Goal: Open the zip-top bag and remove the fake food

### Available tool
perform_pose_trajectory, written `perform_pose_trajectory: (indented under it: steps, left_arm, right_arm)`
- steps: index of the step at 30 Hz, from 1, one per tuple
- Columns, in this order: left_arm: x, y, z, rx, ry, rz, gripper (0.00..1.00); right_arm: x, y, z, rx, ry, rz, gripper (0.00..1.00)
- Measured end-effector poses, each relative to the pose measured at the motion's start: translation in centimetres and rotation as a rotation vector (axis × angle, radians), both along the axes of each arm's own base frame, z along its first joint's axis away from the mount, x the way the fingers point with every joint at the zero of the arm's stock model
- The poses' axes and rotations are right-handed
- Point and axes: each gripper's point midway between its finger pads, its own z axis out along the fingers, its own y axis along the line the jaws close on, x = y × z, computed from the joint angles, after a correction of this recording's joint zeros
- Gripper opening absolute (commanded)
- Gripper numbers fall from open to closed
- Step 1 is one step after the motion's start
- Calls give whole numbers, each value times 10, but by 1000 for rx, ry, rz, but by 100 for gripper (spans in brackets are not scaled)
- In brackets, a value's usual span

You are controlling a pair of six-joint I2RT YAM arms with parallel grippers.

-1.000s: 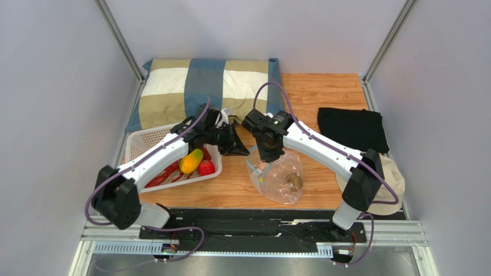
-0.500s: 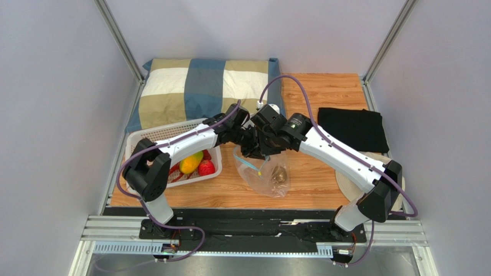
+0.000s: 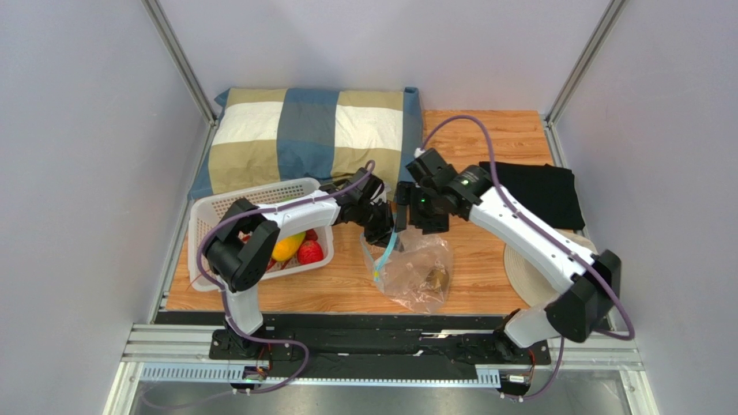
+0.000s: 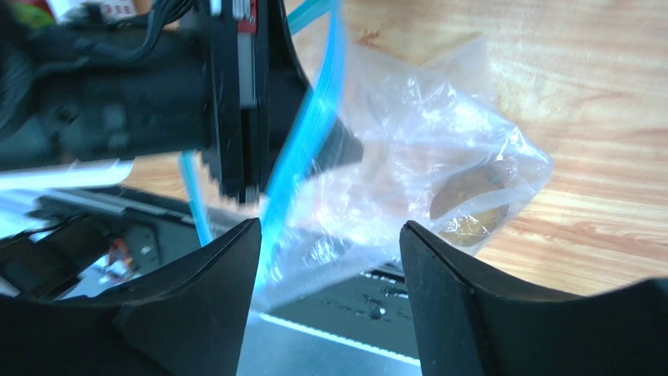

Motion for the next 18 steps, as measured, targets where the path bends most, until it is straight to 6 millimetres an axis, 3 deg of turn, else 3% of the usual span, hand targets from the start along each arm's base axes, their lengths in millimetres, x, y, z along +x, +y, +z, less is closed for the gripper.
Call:
perform_pose_trajectory:
  steps: [3,7,11,13,15,18]
  left_arm:
    - [-1,-2,-11,13,-1,-12,9]
    - [-6,-1,-18,12,3,-30,11]
    - [-11,-2,-23,1,5,-44,12]
    - [-16,-4,-22,-10,8,-61,12]
    - [-20,-8,-21,-22,8,-76,10]
    - [-24,-12,-19,-38,6,-96,10]
  right_arm:
    - [-5,-25,12,86,-5,-59,69]
    - [-7,-84,13,139,-37,-227,64]
    - [-22,-123,-35,137,65,-371,43]
    - [-40,-132,-75,112,191,-414,38]
    - [-55,-136,-102,73,286,-428,35]
    - [-72,-142,-129,22,378,-435,35]
